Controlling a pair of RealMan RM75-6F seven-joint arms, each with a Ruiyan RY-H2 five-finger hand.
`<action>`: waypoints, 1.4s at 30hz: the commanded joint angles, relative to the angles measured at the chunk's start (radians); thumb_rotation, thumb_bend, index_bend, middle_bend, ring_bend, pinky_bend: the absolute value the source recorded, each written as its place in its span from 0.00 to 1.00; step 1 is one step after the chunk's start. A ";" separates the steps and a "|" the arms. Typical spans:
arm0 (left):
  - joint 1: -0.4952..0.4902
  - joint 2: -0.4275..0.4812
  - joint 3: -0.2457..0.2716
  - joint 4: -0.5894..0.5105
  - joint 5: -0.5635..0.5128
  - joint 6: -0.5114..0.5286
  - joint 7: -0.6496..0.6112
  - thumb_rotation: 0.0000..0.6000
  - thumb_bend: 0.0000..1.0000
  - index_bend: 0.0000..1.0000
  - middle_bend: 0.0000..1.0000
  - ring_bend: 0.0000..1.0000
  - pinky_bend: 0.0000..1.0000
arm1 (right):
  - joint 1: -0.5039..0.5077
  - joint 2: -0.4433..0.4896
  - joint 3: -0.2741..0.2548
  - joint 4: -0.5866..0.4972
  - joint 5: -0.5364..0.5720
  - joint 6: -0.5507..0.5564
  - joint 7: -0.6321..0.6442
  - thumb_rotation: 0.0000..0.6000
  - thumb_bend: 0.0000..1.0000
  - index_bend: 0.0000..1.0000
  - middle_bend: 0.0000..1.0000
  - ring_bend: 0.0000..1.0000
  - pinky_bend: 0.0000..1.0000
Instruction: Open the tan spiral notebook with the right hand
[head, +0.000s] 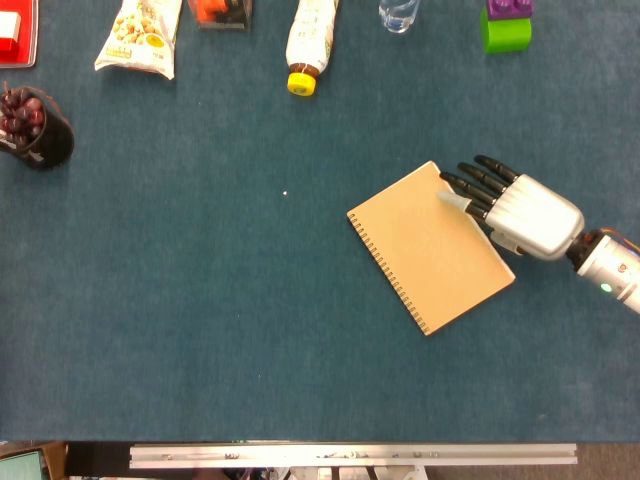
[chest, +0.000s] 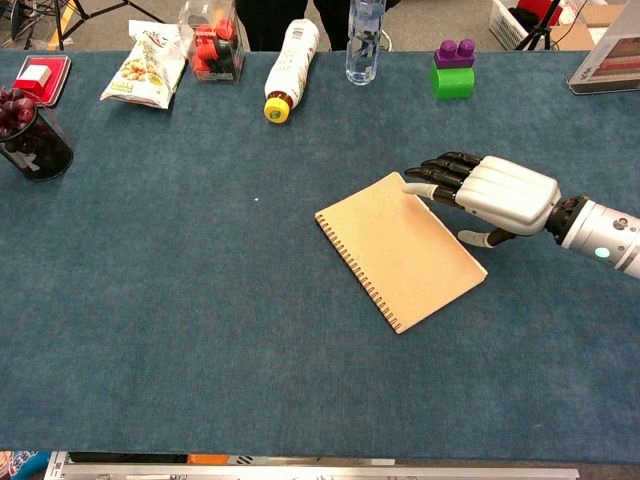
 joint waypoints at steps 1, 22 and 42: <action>0.001 0.000 0.000 0.000 0.000 0.000 0.000 1.00 0.07 0.39 0.12 0.15 0.29 | 0.001 -0.005 -0.003 0.004 -0.002 -0.001 0.004 1.00 0.28 0.02 0.00 0.00 0.10; 0.010 0.012 -0.002 -0.005 -0.001 0.013 -0.009 1.00 0.07 0.39 0.12 0.15 0.30 | 0.006 -0.084 -0.031 0.093 -0.042 0.110 0.131 1.00 0.28 0.02 0.02 0.00 0.10; 0.011 0.014 -0.001 -0.008 -0.002 0.010 -0.008 1.00 0.07 0.39 0.12 0.15 0.33 | 0.017 -0.117 -0.029 0.131 -0.033 0.134 0.198 1.00 0.35 0.40 0.06 0.00 0.10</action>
